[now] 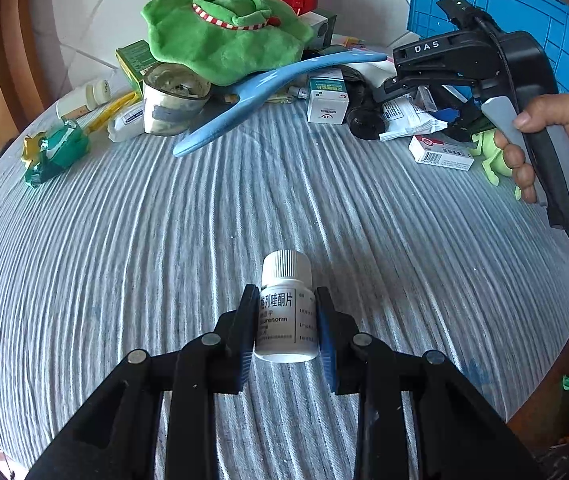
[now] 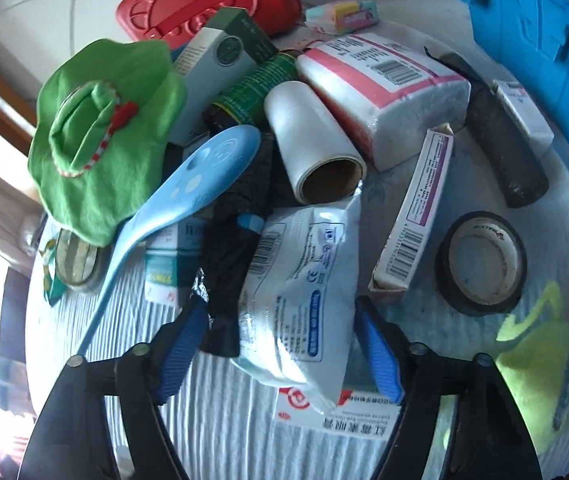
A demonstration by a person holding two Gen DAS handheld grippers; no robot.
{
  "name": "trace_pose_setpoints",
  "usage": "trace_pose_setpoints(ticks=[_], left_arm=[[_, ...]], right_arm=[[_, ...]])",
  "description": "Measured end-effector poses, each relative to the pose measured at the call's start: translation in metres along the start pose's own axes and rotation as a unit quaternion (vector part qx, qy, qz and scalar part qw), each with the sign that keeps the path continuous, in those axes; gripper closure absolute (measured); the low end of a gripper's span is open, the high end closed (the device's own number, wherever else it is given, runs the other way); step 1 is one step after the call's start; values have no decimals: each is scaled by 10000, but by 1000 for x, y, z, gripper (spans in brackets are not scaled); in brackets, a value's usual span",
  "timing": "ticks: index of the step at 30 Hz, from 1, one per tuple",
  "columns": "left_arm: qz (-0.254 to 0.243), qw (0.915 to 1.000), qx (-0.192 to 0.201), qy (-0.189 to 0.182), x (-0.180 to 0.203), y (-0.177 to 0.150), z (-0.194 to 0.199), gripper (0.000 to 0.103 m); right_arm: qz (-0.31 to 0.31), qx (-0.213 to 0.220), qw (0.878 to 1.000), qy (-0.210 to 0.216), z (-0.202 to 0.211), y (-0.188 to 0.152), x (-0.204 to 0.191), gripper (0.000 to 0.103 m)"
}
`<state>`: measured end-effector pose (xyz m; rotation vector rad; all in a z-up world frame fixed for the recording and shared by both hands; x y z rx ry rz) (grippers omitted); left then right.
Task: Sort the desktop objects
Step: 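Lift the bottle with the left tool while the right tool grasps the white bandage pack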
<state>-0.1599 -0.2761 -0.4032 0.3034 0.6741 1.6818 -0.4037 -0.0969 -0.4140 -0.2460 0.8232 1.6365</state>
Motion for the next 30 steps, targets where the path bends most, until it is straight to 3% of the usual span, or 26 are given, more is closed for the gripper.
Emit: trace_pose_setpoints(ticks=[7,9,11,21,26,30], left_arm=[[-39,10000,3,-10,0,1,-1,75],[-25,10000,-10,-2,0,2,-2,75],[-38,10000,-30,33,0,3,-3,76],[195,9993,167,266,-5,8,0,76],[226,9986,364,321,-5,19,13,76],[295,9968,597,438,-8,39,32,76]], right_arm=[[18,-70,10000,57,-4,5,0,52],[566,-191,9981,-148,-7,2,-15,77],[1063,-152,9938,-301,-2,-3,-32,81],[2061,-228,9765,-584,30,-51,-63,81],[2198,-266,9738,-518,43,-64,-65,81],[2314,-31,9716,-486,66,-61,-75,81]])
Point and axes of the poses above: each gripper's, at about its wrist camera, not at the fingertips, and z roughly against the way its jaws point, x to its right, y to its top, the point moved 4 cm from there along -z, roughly the way its jaws point, and after that the axes turned 14 degrees about y, right-handed, at the moved point
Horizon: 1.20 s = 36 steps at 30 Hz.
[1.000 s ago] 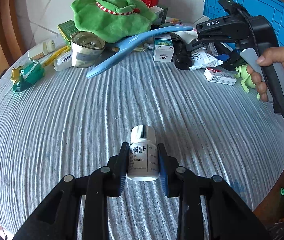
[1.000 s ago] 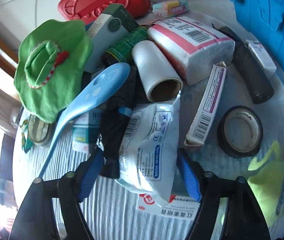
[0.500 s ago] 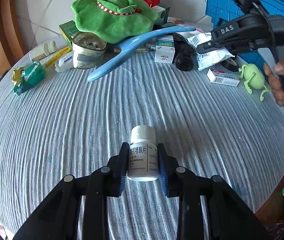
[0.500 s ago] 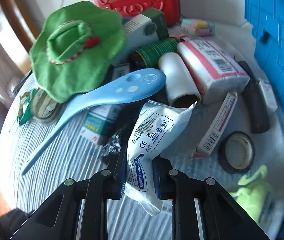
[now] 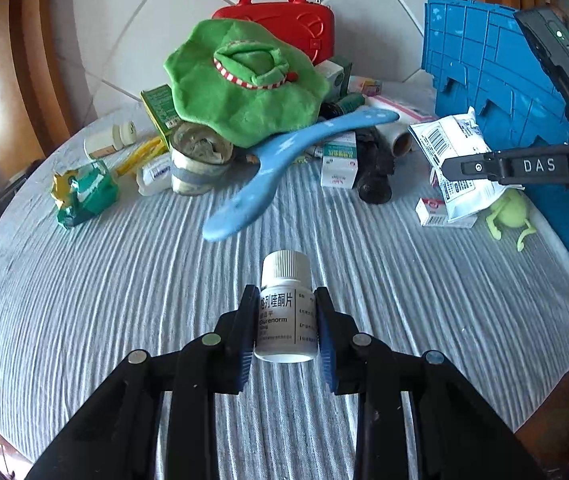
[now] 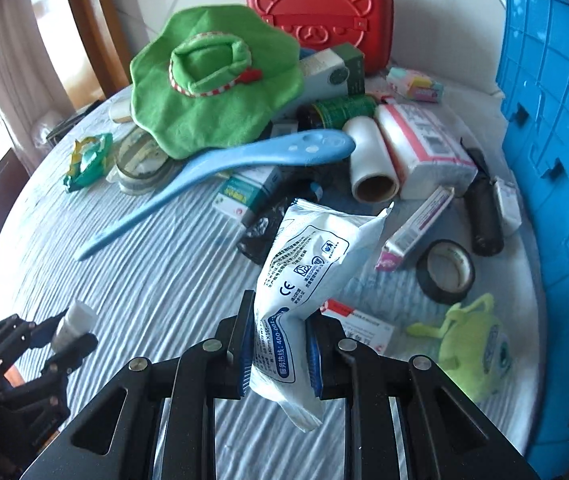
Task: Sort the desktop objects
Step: 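Lift the bottle with the left tool while the right tool grasps the white bandage pack, then carry the white bottle and bandage pack over the blue crate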
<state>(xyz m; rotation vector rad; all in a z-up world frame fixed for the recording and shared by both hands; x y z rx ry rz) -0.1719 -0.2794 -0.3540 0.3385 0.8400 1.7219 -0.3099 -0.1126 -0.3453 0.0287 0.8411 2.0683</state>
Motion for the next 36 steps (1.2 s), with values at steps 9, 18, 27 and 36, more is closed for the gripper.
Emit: trace_pose_setpoints(ticks=[9,18,27,36], left_arm=[[359,9933,997,466,-24,89,53,76],[422,9809,1875,296,-36,169,101,76],[120,9702,2419,-82,-39,215,142,76],[-178,9607,2705,-594,-12,233,165,76]], right_arm=[[441,1060,9933,-116,88,46,-21,81],[652,1970,9758,-693,181,85,-47,81],[345,2631,9550,-1323,245,99,-63,81],[155,2904,9396,-1804,282,90,-74,81]])
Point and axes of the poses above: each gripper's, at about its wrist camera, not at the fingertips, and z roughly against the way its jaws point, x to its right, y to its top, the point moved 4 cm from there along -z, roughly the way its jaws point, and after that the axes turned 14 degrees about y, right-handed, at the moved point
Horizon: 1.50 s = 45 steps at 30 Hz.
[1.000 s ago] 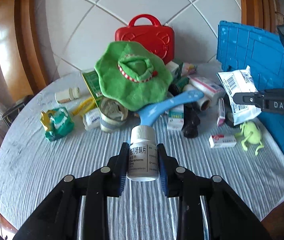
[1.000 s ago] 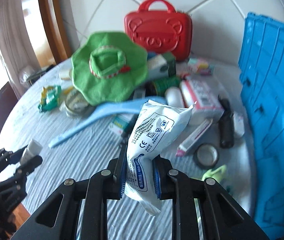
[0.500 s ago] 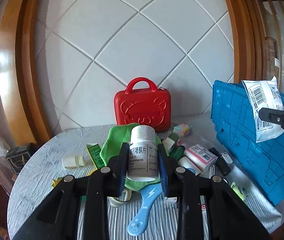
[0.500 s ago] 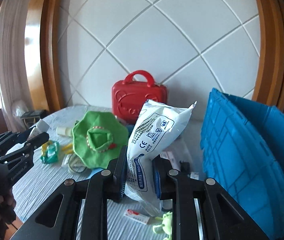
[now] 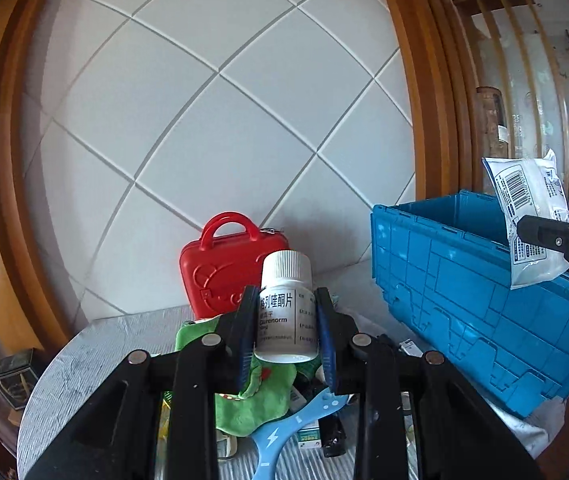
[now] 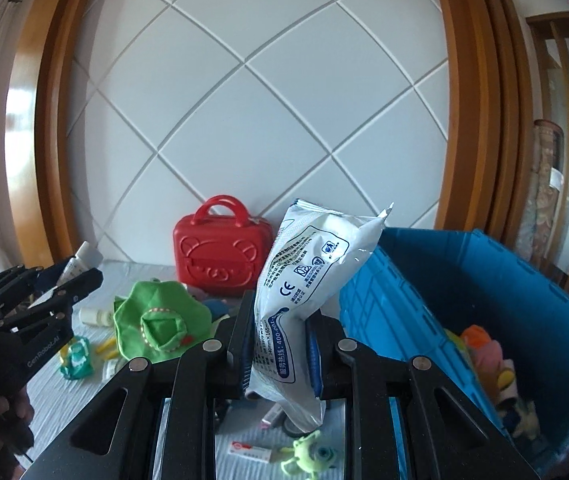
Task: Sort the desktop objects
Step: 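Carry the white bottle and bandage pack over the blue crate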
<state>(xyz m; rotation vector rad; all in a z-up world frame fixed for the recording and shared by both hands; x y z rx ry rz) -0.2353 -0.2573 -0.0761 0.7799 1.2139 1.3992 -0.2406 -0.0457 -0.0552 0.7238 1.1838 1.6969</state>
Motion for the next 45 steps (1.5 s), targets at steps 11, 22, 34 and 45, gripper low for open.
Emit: trace_pose_setpoints(ticks=[11,22,34,45], left_arm=[[-285,9985,303,-348,64,35,14,76],[-453,9950,512,-723,189,82,23,76],[-876,9886,620,-1054,341,132,19,76],[-1215,9857,551,-1028,406,160,9,76]], right_arm=[[-223,229,9992,-246,41,4,41,81],[-224,431,9968,-633,110,11,137,81],[-541,340,9914,-1145,154,2,267,81],[-889,219,9885,-1207,145,-7,333,80]])
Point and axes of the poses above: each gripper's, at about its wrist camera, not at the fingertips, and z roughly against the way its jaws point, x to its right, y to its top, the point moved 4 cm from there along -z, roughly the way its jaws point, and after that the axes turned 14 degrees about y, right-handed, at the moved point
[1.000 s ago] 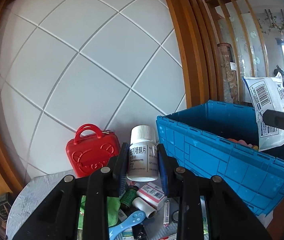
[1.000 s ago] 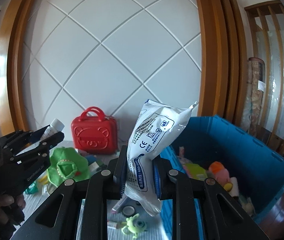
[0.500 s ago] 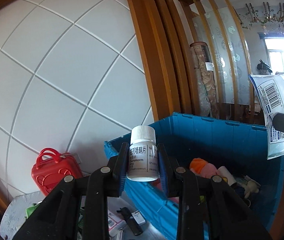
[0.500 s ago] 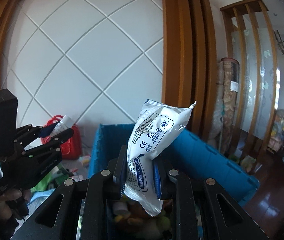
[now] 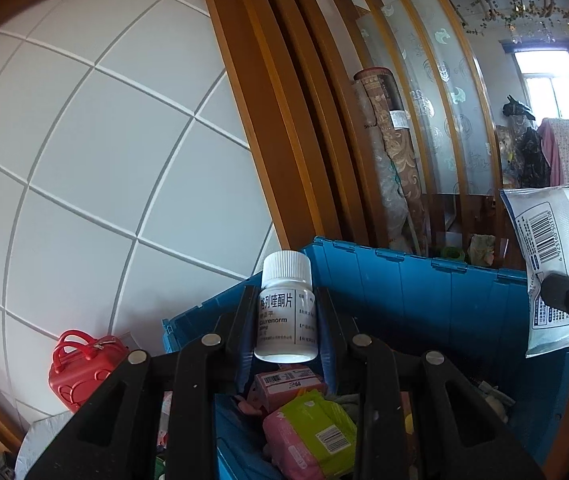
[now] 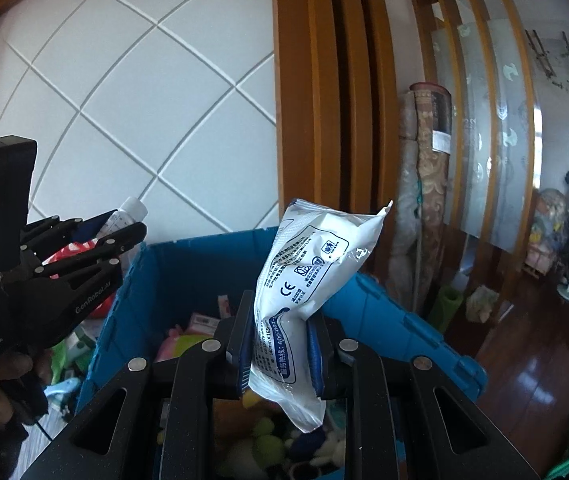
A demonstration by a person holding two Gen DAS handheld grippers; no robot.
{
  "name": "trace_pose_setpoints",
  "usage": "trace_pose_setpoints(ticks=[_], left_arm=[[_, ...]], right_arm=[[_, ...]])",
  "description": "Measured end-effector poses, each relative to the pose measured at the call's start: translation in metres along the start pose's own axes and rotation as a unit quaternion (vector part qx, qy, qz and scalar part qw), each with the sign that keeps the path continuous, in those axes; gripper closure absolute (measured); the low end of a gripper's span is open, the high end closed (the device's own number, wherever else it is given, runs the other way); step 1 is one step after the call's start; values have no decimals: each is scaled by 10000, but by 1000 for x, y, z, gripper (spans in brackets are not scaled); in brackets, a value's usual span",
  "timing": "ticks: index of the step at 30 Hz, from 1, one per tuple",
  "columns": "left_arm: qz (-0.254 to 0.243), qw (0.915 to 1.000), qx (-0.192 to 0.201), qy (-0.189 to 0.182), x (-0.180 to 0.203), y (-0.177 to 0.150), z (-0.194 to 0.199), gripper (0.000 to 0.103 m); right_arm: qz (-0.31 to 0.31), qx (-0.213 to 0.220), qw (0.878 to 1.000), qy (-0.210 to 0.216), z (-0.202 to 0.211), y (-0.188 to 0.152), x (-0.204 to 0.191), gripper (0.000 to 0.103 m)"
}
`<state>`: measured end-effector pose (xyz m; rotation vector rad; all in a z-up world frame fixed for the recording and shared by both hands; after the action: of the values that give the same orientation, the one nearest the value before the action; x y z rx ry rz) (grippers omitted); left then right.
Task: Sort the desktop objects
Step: 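Carry the white bottle and bandage pack over the blue crate, then open both tools to drop the bottle and bandage pack into the crate, then move both open tools back over the table pile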
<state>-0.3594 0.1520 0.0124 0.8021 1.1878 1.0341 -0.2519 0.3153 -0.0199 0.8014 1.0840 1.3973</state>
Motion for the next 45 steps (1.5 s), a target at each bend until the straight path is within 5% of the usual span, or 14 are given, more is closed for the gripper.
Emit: trace_pose_setpoints(ticks=[2,4,5,6,7,33,45], left_arm=[[-44,10000,-7,34,7,6,-3,75],[-121,9999,-103,18,13,9,-8,54],[-139,9997,-99,174,14,10,-9,33],[-127,9993,-39,340,13,12,-9,18],[-118,9990,27,430,13,13,-7,15],[235,9957,4,894,-23,-3,30,11],[1124,9832,-260,1414,-104,-101,54,11]], right_arm=[[-43,-64,10000,-28,-4,0,5,76],[-125,-45,9998,-140,-5,1,13,57],[-164,28,9997,-186,-3,1,16,34],[-164,133,9996,-209,0,3,17,25],[-147,184,9995,-226,3,4,18,25],[26,394,9989,263,34,-5,-13,18],[186,365,9956,840,5,-23,-62,10]])
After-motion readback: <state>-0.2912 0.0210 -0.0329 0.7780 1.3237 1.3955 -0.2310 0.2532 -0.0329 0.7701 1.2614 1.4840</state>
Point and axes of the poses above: each gripper's, at about its wrist camera, not at the fingertips, and z roughly against the way its jaws point, x to its right, y to its top, the point moved 4 cm from there along -z, roughly the way its jaws point, and after that the axes turned 14 degrees about y, right-handed, at the moved point
